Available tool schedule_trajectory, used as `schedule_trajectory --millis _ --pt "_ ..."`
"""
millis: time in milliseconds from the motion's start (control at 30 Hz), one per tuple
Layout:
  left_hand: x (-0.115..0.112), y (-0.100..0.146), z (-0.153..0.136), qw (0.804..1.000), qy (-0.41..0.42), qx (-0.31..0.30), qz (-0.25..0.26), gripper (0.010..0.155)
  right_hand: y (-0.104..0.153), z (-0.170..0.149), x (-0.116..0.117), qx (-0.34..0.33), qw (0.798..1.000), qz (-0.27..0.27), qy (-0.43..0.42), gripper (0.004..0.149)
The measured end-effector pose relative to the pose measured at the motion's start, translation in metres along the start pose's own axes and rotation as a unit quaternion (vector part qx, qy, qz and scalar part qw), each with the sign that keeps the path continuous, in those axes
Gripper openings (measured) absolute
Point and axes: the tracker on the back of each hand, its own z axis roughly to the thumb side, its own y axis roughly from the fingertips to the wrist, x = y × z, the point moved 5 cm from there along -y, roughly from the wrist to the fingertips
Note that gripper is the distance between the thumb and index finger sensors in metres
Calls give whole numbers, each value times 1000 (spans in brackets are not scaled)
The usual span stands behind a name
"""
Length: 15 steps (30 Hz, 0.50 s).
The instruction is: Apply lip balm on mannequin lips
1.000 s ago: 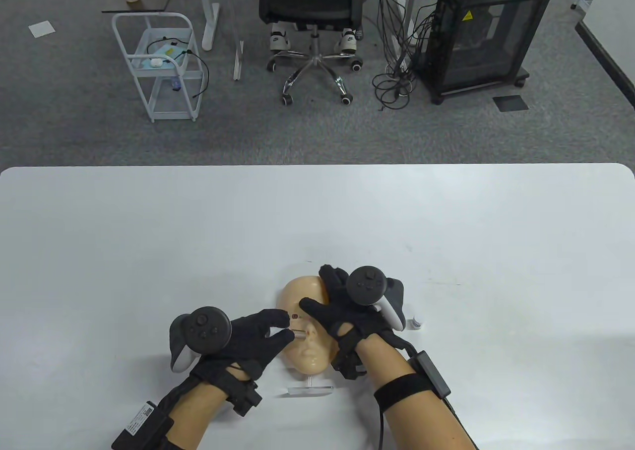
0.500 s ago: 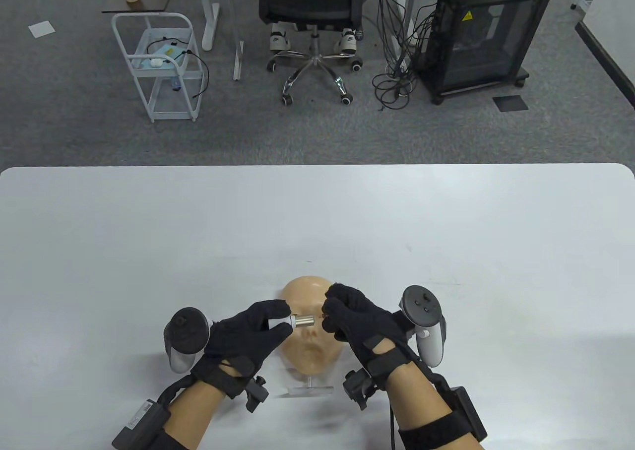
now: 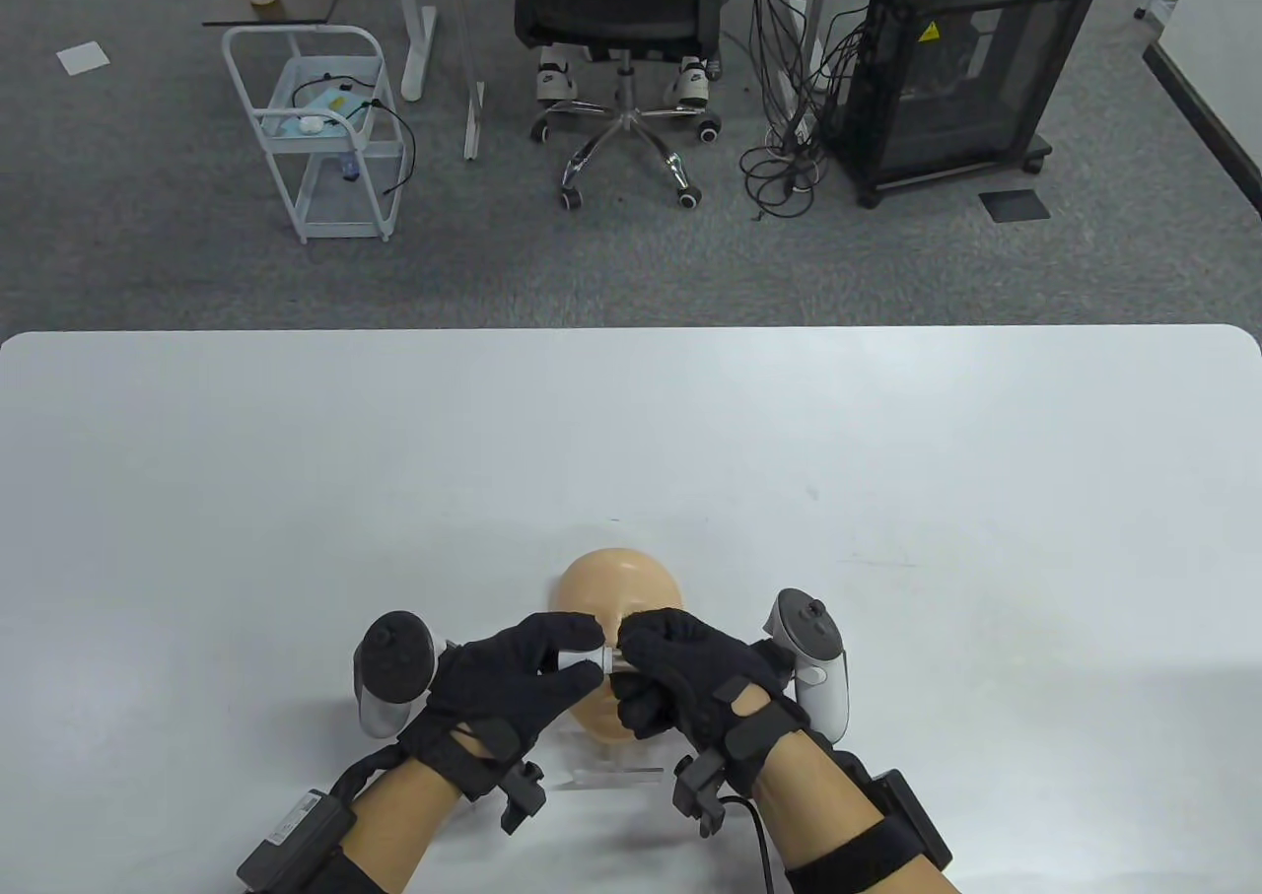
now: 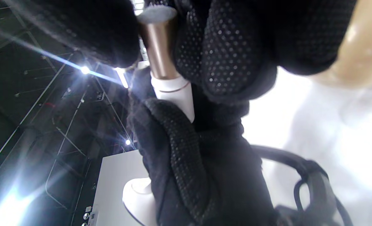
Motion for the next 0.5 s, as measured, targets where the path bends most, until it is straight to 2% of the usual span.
schedule_trajectory --millis 100,133,200,233,267,300,333,367,433,500 --pt "0 1 -4 999 24 22 3 51 3 18 2 -70 994 -15 78 53" --pt "-1 2 -7 999 42 32 3 51 6 31 6 -115 984 -15 137 53" --pt "-3 2 -14 993 107 56 -4 50 18 57 18 -218 940 -22 262 53" --pt "-4 3 -17 988 137 69 0 50 26 68 27 -271 907 -24 322 53" --pt "-5 4 -21 984 154 86 1 50 35 76 38 -320 863 -27 390 52" --pt "-6 5 -23 982 162 100 0 50 40 80 44 -348 832 -27 432 51" --pt "-8 7 -26 977 177 117 0 50 48 83 53 -384 784 -33 486 51" --pt "-10 9 -30 972 195 133 0 51 54 85 60 -408 748 -38 523 50" --pt "-10 11 -33 964 219 148 7 51 56 86 66 -419 725 -44 545 48" --pt "-7 11 -34 969 202 145 10 51 53 85 67 -404 732 -37 547 49"
